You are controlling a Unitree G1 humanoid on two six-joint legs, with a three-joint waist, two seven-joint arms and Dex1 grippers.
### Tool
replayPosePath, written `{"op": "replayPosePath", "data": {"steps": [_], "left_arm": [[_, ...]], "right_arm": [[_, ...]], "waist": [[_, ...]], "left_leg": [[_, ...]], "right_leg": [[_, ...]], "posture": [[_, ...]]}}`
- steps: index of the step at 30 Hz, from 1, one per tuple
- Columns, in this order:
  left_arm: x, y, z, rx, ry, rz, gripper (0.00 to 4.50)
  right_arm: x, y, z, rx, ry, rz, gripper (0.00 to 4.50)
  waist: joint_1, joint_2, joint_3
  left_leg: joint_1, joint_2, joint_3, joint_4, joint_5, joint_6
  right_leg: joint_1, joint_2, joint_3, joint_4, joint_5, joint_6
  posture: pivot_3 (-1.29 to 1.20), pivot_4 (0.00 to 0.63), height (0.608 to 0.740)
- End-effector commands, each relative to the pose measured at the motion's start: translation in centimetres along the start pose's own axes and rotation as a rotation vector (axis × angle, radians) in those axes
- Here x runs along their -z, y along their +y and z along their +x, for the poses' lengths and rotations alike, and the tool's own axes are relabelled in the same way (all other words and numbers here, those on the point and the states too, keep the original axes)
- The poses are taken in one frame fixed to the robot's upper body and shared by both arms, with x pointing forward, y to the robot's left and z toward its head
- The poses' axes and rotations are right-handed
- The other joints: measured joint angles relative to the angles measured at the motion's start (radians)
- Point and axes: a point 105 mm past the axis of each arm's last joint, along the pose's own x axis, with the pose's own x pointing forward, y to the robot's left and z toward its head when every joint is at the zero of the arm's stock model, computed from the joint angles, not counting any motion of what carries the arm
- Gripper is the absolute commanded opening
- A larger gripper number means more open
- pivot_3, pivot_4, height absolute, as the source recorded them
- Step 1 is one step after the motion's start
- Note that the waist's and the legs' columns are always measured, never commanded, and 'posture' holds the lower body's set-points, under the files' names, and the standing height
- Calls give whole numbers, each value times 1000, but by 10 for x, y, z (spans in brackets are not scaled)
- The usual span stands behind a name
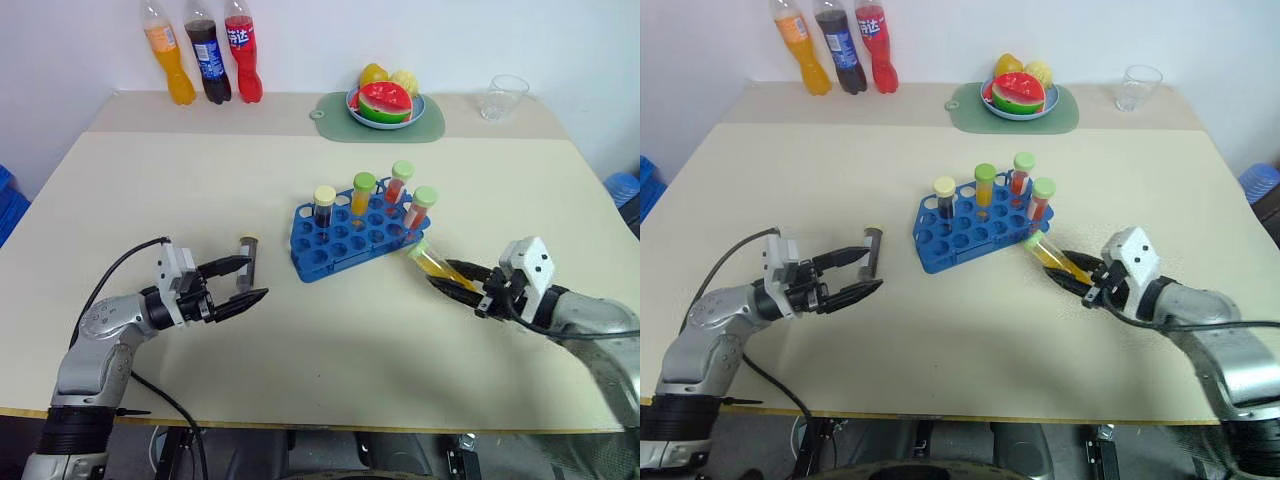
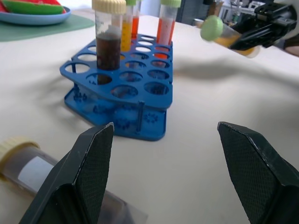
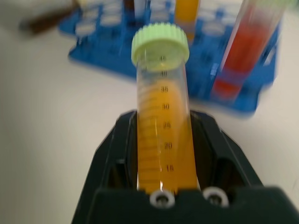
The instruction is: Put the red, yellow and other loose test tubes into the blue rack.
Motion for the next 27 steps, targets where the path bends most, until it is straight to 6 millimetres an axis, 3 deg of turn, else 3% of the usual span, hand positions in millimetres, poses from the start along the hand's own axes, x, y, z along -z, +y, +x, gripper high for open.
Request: {"op": "replayPosePath", "data": {"steps": [1,4,8,16,21,26,27], "left_arm": [[-1,-2,2,23,-12,31,3661],[3,-2,0,22,-14,27,3661],[7,-3,-3,17,-13,23,3661],[12,-2,-5,-2,-19,17,3661],[13,-6,-4,-11,-29,11,3661],[12,-10,-5,-34,-30,7,3661],[12,-11,-5,-39,-30,6,3661]], "right_arm": [[2,-4,-5,-31,101,19,1707],[2,-8,-4,-58,154,18,2513],[8,-16,-3,-44,211,0,4452],[17,-30,-7,5,473,-31,4487],[7,-38,7,-2,531,48,4487],[-8,-22,19,-93,546,114,4487],[-8,-19,22,-103,556,109,4246]], "waist": [[0,0,0],[-2,0,0],[0,0,0],[-2,0,0],[-5,1,1],[0,1,1],[0,1,1]], "left_leg": [[0,0,0,0,0,0],[0,0,1,0,0,0],[0,0,1,0,0,0],[0,0,1,0,0,0],[-1,1,1,-1,0,0],[-3,1,1,-1,0,0],[-3,1,1,0,0,0]], "right_leg": [[0,0,0,0,0,0],[0,0,0,0,0,0],[-1,1,0,0,2,3],[-2,0,0,0,1,2],[-3,0,1,0,1,2],[-5,0,1,0,2,3],[-5,0,0,0,2,3]], "posture": [[0,150,740],[0,150,740],[0,150,740],[0,150,740],[0,150,740],[0,150,740],[0,150,740]]}}
